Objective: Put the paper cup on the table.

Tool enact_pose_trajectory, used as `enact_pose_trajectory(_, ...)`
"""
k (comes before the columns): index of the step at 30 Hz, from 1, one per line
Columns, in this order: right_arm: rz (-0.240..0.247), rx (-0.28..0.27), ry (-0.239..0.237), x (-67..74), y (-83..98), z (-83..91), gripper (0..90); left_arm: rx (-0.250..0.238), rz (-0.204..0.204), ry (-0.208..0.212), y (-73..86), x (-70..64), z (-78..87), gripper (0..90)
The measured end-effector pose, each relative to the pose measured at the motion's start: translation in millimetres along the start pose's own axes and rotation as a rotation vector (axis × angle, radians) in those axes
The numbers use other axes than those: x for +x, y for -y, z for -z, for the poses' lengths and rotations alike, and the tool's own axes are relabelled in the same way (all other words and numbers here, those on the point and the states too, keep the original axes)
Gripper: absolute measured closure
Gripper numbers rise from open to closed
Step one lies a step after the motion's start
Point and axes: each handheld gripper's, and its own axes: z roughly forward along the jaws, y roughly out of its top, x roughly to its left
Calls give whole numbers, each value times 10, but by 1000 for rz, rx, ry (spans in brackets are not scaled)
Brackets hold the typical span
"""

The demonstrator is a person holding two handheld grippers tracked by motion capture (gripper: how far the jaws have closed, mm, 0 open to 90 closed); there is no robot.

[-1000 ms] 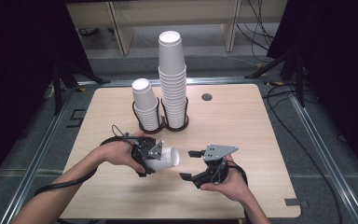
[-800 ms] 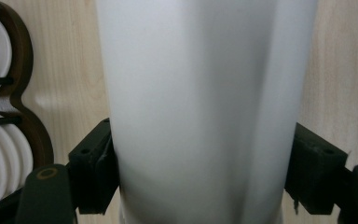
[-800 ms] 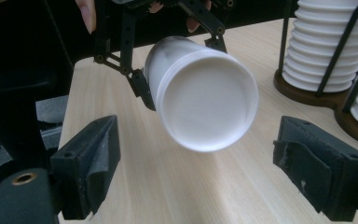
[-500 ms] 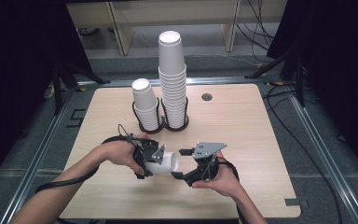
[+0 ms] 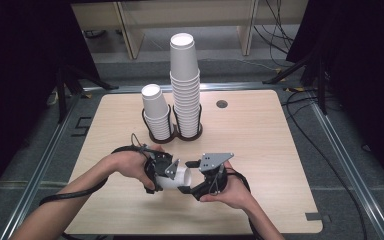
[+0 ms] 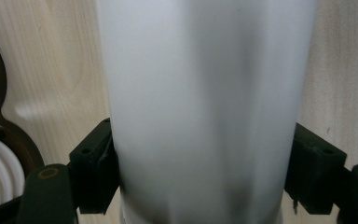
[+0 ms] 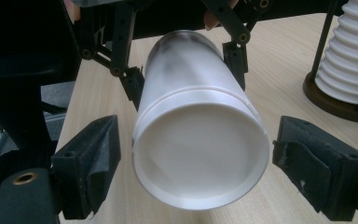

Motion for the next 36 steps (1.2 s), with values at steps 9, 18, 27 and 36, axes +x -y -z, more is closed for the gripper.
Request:
enact_pose_trajectory(9, 30, 3, -11, 9, -6, -41, 193, 9, -9, 8, -15, -2, 5, 231)
enact_pose_trajectory(18, 32, 0, -19, 7, 7, -78, 227, -1, -6, 14, -14, -3, 9, 230)
enact_pose_trajectory(27, 36, -8, -35, -2, 21, -93, 272, -11, -5, 26, -10, -2, 17, 223)
enact_pose_trajectory(36, 64, -21, -33, -18, 47, -41, 283, -83, 4, 22, 33, -1, 37, 191)
